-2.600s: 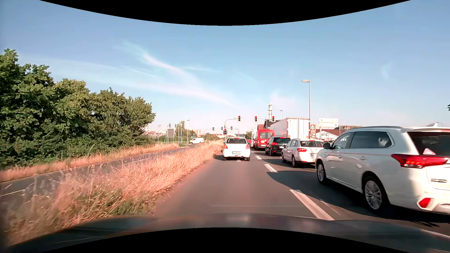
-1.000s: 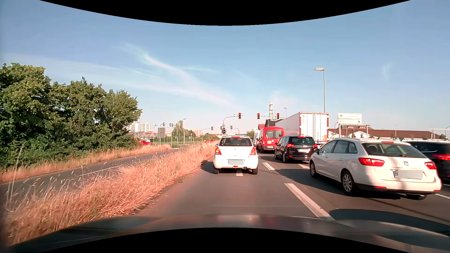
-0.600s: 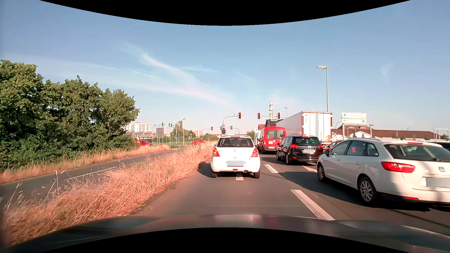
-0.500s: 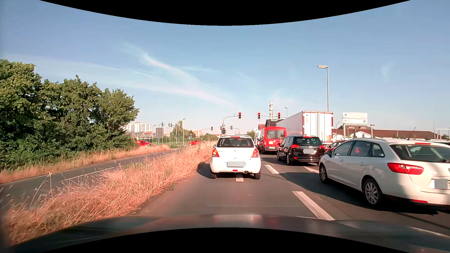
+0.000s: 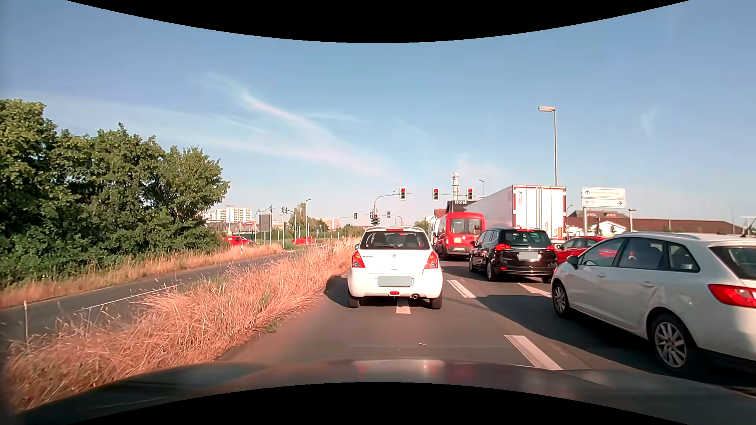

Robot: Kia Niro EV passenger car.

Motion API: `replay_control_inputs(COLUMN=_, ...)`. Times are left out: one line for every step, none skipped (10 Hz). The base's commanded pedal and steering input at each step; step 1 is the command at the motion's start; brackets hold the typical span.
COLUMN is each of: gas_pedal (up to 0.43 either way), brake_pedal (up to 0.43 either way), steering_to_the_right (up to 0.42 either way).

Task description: Follow the waypoints while adhering to traffic rules and regulations

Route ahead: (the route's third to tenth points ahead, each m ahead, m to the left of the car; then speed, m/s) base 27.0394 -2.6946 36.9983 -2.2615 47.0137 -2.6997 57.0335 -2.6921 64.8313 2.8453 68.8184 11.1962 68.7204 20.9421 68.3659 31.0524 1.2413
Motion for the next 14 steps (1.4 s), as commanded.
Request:
replay_control_inputs(gas_pedal=0.000, brake_pedal=0.171, steering_to_the_right=-0.004)
replay_control_inputs(gas_pedal=0.000, brake_pedal=0.171, steering_to_the_right=-0.005)
replay_control_inputs(gas_pedal=0.000, brake_pedal=0.171, steering_to_the_right=-0.004)
replay_control_inputs(gas_pedal=0.000, brake_pedal=0.171, steering_to_the_right=-0.005)
replay_control_inputs(gas_pedal=0.000, brake_pedal=0.177, steering_to_the_right=-0.005)
replay_control_inputs(gas_pedal=0.000, brake_pedal=0.177, steering_to_the_right=-0.005)
replay_control_inputs(gas_pedal=0.000, brake_pedal=0.183, steering_to_the_right=-0.004)
replay_control_inputs(gas_pedal=0.000, brake_pedal=0.183, steering_to_the_right=-0.004)
replay_control_inputs(gas_pedal=0.000, brake_pedal=0.183, steering_to_the_right=-0.005)
replay_control_inputs(gas_pedal=0.000, brake_pedal=0.183, steering_to_the_right=-0.004)
replay_control_inputs(gas_pedal=0.000, brake_pedal=0.183, steering_to_the_right=-0.005)
replay_control_inputs(gas_pedal=0.000, brake_pedal=0.183, steering_to_the_right=-0.005)
replay_control_inputs(gas_pedal=0.000, brake_pedal=0.183, steering_to_the_right=-0.005)
replay_control_inputs(gas_pedal=0.000, brake_pedal=0.177, steering_to_the_right=-0.004)
